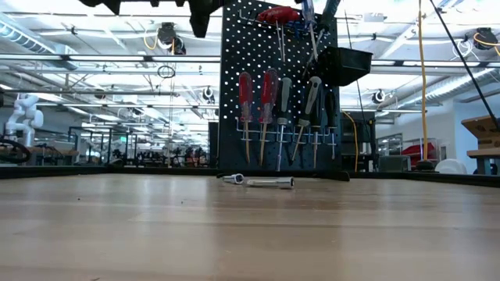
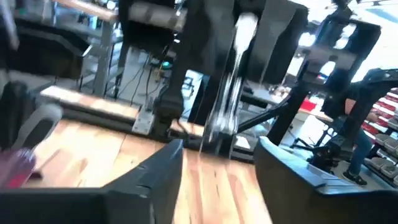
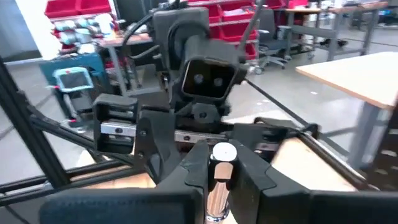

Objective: Hang tools onto peg board
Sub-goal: Put the silver extension bar into the black bin on the pegboard

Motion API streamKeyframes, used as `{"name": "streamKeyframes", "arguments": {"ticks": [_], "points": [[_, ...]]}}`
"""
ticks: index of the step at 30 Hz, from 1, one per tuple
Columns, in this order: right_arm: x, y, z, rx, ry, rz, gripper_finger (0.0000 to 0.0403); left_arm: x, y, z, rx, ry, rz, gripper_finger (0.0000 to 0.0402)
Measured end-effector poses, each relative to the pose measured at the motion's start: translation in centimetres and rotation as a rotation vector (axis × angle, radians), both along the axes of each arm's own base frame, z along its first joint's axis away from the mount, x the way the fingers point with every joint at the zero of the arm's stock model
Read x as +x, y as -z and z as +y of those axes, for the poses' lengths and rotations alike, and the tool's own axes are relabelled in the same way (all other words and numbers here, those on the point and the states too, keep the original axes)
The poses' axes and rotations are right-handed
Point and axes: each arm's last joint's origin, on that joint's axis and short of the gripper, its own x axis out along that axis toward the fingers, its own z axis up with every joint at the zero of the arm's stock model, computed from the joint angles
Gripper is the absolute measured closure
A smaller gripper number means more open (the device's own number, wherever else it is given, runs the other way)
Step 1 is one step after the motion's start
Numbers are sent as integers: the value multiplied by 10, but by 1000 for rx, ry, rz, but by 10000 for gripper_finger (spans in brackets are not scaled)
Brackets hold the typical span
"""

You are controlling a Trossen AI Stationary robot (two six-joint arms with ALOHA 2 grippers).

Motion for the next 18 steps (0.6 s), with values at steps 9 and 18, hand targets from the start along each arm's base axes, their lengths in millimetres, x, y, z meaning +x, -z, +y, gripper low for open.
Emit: {"name": "streamKeyframes", "arguments": {"ticks": [9, 18], "points": [[-72, -34, -16, -50, 241, 115, 375, -10, 26, 4, -48, -3, 316, 177], [-146, -48, -52, 51, 609, 157, 375, -10, 26, 1, -45, 3, 319, 176]]}}
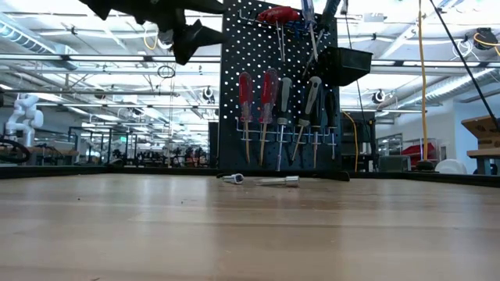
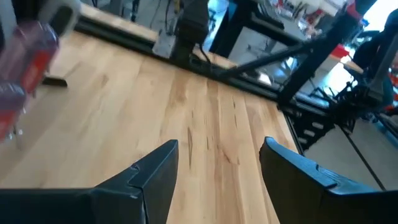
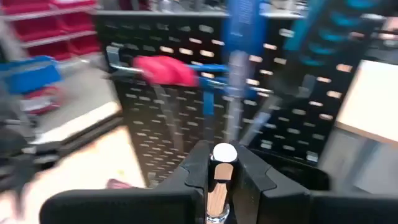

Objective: Hang tools onto peg board
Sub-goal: Put the silver extension bar into the black bin on the pegboard

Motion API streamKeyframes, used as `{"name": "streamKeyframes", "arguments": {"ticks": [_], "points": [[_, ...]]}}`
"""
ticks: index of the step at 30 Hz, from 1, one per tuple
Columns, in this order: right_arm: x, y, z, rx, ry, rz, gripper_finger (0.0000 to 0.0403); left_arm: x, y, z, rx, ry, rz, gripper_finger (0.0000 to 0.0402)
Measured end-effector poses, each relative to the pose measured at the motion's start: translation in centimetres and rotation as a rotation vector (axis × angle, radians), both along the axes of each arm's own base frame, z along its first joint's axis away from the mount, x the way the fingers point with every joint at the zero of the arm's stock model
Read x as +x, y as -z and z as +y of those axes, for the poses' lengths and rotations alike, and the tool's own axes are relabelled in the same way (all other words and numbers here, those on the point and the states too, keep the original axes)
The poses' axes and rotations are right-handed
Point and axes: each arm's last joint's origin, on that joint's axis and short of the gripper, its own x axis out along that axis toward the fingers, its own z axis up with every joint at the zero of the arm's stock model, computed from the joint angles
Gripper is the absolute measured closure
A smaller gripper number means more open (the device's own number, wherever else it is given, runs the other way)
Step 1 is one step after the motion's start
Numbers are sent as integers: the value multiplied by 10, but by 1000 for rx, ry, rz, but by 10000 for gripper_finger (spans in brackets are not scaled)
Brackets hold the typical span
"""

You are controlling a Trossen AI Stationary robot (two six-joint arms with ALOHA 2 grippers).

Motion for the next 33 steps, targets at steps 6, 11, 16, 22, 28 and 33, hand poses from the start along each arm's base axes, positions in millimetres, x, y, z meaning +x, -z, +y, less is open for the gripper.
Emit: {"name": "streamKeyframes", "arguments": {"ticks": [6, 11, 16, 22, 28, 33], "points": [[-3, 7, -24, 26, 93, 66, 375, 1, -4, 1, 8, -21, -46, 176], [2, 14, -41, 71, 97, 102, 375, 1, -4, 1, -18, -30, -44, 176], [10, 22, -54, 110, 83, 154, 375, 1, -4, 1, -41, -37, -41, 176], [15, 31, -61, 173, 117, 167, 318, 1, -4, -1, -75, -30, -35, 175], [15, 32, -66, 183, 141, 164, 207, 1, -4, -4, -94, -22, -31, 175], [10, 29, -65, 174, 145, 151, 162, 1, -4, -6, -94, -17, -30, 175]]}}
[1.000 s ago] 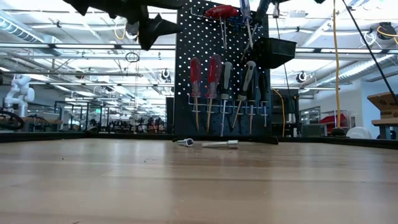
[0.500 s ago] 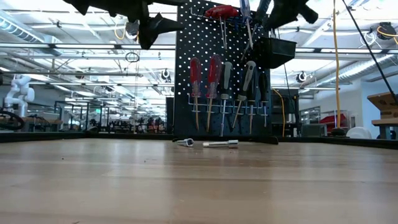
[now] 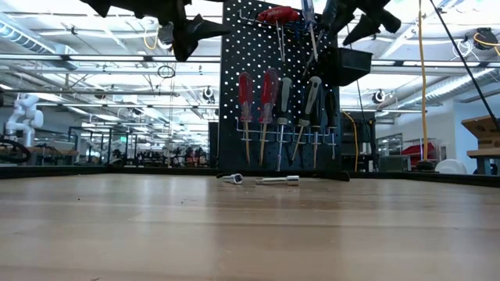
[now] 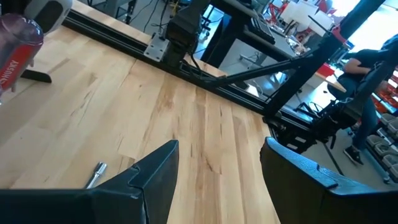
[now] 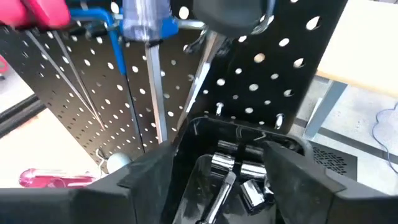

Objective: Hang tools onto peg board
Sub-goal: Put the silver extension bar into the black bin on the pegboard

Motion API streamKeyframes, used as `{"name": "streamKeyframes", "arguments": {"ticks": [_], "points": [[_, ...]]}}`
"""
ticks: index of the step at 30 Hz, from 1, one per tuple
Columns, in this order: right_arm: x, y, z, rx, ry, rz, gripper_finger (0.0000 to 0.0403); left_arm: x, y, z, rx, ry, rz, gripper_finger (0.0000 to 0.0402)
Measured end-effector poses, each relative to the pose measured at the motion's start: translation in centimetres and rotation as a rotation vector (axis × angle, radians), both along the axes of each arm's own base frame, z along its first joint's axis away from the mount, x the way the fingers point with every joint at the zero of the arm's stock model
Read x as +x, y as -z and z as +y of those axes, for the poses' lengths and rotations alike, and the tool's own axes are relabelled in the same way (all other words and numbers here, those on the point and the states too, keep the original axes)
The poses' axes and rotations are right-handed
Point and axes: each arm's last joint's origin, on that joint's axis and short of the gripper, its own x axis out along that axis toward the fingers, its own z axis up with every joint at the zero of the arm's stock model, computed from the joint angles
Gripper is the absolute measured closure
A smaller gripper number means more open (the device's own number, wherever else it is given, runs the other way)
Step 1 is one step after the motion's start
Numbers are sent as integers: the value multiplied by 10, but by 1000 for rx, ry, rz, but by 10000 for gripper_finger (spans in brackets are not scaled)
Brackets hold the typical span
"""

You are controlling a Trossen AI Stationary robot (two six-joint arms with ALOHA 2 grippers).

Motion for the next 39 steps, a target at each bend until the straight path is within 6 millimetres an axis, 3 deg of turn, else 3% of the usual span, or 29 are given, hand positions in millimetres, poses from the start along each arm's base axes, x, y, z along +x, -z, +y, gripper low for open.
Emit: {"name": "streamKeyframes", "arguments": {"ticks": [6, 12, 19, 24, 27, 32, 35, 39], "points": [[-15, -11, 9, -23, -30, -49, 163, -1, 2, 0, 9, 5, 23, 175], [-25, -21, 30, -16, -163, -109, 172, -4, 12, 0, 138, 53, 107, 175], [-22, -22, 61, 32, -398, -132, 172, -3, 32, 0, 406, 182, 215, 175], [-16, -22, 85, 64, -532, -144, 171, 1, 50, 1, 489, 221, 316, 175], [-11, -20, 98, 84, -591, -155, 173, 0, 63, 3, 406, 169, 448, 175], [4, -10, 114, 130, -630, -119, 176, -15, 77, -1, 41, -47, 726, 175], [16, -2, 119, 145, -634, -82, 176, -30, 85, -11, -188, -251, 932, 175], [35, 13, 124, 152, -632, -15, 176, -44, 89, -31, -276, -391, 1066, 175]]}}
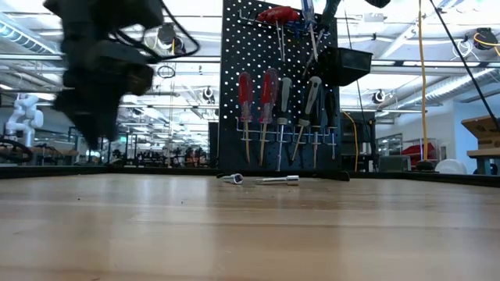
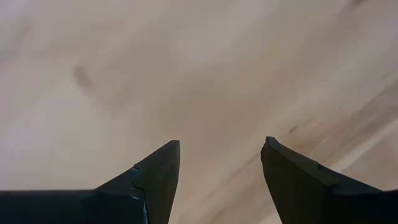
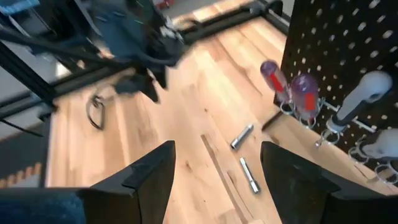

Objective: Hang tools onto peg board
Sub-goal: Put the silver extension bar into the black bin on the pegboard

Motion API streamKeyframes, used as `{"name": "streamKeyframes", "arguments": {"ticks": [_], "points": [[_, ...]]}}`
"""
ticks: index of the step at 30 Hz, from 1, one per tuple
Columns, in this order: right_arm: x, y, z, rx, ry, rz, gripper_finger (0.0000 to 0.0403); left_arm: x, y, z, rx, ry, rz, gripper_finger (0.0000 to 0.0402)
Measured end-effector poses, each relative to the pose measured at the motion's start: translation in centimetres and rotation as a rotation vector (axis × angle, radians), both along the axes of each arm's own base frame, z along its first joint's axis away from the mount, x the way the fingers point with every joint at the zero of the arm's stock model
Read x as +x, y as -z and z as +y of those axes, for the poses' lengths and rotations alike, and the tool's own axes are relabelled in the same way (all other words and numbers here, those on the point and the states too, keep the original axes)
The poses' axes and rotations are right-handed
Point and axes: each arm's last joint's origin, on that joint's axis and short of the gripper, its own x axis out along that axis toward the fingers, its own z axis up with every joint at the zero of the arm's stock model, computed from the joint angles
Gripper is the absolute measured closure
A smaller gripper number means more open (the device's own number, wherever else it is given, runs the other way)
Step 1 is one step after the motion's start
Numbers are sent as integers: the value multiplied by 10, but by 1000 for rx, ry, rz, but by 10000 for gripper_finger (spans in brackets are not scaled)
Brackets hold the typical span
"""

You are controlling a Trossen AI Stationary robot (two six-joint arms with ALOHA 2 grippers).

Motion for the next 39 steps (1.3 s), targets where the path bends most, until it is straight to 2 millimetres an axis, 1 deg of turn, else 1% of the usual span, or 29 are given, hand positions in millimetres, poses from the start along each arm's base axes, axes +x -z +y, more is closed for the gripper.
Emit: {"name": "streamKeyframes", "arguments": {"ticks": [5, 7, 10, 13, 17, 21, 26, 28, 30, 34, 39], "points": [[25, 20, 6, -33, -22, 73, 176, -16, -1, -26, 10, -90, 79, 175], [35, 27, 9, -35, -72, 90, 176, -26, -3, -36, 25, -162, 109, 175], [51, 35, 15, -20, -171, 86, 176, -38, -8, -50, 33, -273, 101, 175], [64, 43, 20, -15, -227, 75, 176, -48, -9, -62, 27, -361, 97, 175], [75, 51, 23, -23, -254, 69, 176, -62, -6, -72, 62, -475, 169, 176], [81, 54, 23, -9, -282, 60, 176, -70, -3, -81, 79, -540, 203, 176], [84, 53, 18, -17, -277, 40, 176, -69, 4, -87, 92, -554, 223, 176], [85, 53, 16, -18, -270, 36, 176, -71, 11, -87, 108, -554, 251, 176], [85, 53, 15, -18, -266, 35, 176, -72, 20, -87, 82, -554, 263, 176], [86, 52, 15, -17, -266, 23, 176, -73, 36, -87, 30, -565, 214, 176], [86, 51, 15, -10, -276, 21, 176, -79, 48, -81, 58, -569, 225, 176]]}}
